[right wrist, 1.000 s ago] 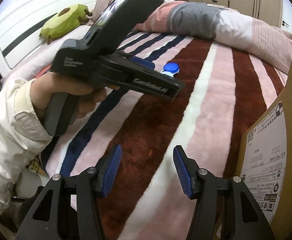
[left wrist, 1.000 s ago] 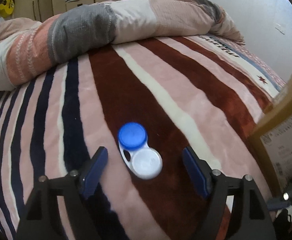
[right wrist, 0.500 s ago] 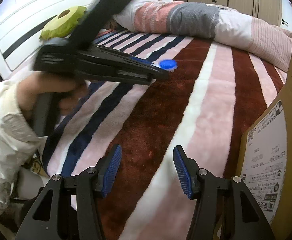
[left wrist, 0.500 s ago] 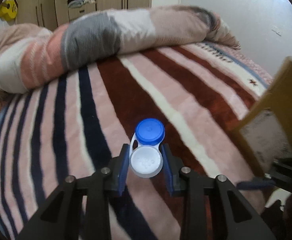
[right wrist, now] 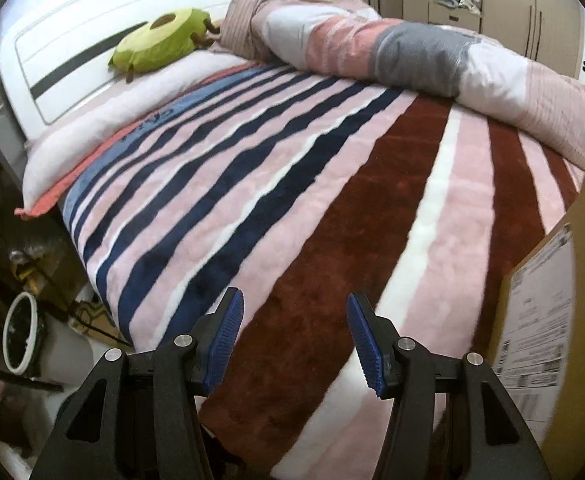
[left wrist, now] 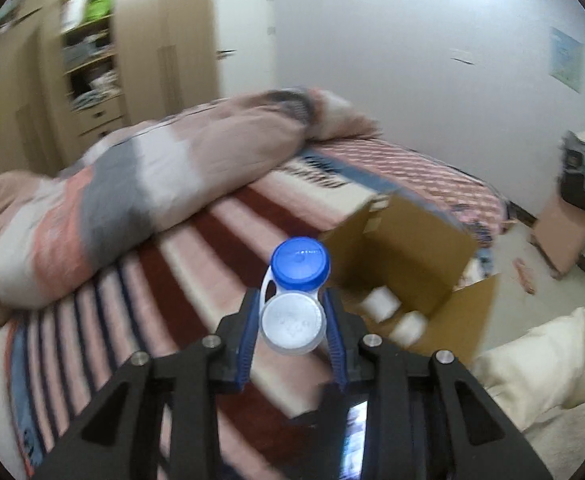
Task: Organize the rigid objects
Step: 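Carry the lens case over the box and open the left gripper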
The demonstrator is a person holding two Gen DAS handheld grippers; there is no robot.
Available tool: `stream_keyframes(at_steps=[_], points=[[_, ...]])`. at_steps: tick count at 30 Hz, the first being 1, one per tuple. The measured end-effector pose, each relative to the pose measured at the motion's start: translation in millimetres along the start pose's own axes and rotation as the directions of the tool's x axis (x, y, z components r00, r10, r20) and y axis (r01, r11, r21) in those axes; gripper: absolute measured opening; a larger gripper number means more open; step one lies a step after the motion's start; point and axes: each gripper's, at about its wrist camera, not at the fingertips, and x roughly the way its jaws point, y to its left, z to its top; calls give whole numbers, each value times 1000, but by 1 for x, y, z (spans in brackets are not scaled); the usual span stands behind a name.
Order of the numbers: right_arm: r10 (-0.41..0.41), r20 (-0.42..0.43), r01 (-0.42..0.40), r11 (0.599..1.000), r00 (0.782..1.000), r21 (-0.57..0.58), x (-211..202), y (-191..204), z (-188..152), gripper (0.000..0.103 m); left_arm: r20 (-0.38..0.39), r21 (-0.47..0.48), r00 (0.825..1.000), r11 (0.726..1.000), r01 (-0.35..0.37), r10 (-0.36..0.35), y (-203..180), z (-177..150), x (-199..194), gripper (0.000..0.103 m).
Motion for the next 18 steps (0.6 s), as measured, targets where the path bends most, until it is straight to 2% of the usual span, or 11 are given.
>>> stream_keyframes(at_steps=[4, 8, 10, 12, 14, 16, 18], points=[[4, 16, -4, 1000, 1000, 5, -5, -8, -1, 50, -80, 10, 991, 994, 106, -104, -45, 25, 37, 29], [23, 2, -23, 1000, 1000, 15, -6, -14, -7, 50, -130, -5, 988, 996, 87, -86, -64, 33, 62, 31], [25, -4, -25, 1000, 1000, 9, -6, -15, -11, 50, -135, -15, 987, 997, 82, -83, -66, 34, 67, 50], [29, -12, -29, 1000, 999, 9, -5, -16, -14, 50, -127, -11, 990, 998, 64, -65, -64, 31, 68, 61], [39, -12, -38, 999, 999, 11, -7, -17, -16, 50, -101, -23, 994, 999, 47, -49, -59, 27, 60, 68], [49, -2, -49, 999, 999, 4, -10, -15, -16, 50, -54, -51, 998, 999, 14, -16, -48, 23, 41, 84], [71, 17, -71, 997, 997, -10, -17, -11, -16, 50, -8, -79, 999, 996, -32, 32, -34, 18, 19, 90]])
